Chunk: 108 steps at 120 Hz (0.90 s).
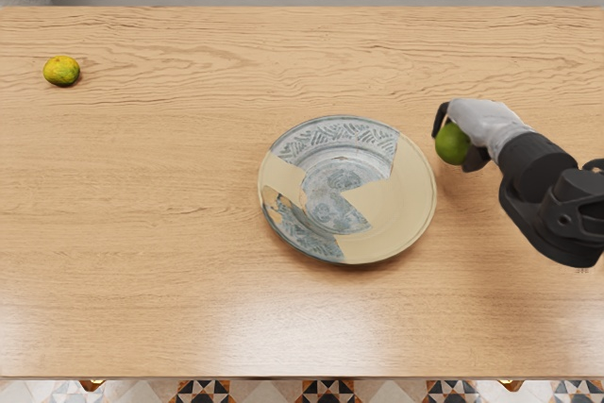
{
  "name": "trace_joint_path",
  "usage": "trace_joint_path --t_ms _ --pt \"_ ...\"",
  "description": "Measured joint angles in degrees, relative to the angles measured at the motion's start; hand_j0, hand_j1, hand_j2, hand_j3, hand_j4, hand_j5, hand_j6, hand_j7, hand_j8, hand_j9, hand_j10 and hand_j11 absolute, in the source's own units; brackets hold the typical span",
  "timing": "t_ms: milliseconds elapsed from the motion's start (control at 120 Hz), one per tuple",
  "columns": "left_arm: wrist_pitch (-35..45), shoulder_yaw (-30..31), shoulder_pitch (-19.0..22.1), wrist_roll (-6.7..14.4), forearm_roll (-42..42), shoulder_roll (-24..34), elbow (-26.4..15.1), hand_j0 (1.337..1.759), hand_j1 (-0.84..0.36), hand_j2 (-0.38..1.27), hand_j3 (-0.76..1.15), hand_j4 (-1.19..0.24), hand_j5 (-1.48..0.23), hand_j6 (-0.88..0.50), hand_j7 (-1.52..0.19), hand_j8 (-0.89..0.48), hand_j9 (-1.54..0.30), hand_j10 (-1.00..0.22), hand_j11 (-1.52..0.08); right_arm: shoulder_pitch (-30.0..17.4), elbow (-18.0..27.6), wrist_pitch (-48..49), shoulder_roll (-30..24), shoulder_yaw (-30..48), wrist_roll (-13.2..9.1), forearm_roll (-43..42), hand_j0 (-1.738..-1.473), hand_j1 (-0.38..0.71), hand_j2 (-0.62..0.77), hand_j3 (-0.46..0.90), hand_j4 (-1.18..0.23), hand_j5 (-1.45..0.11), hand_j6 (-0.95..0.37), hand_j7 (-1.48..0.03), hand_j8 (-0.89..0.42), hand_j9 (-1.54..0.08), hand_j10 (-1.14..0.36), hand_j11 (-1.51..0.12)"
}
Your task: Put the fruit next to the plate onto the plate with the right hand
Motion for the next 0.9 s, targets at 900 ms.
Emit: trace_joint_path --t_ms 900 --pt "0.00 -0.01 1.49 0.00 0.00 0.00 0.03 1.658 0.35 0.00 0.00 0.00 0.00 0.00 0.00 0.00 0.00 0.00 0.00 -0.04 -3.69 2.45 19.95 11.38 0.02 8.93 -1.647 0.18 0.06 0.00 -0.37 -1.14 -0.27 -1.06 -0.27 -1.13 -0.64 -1.12"
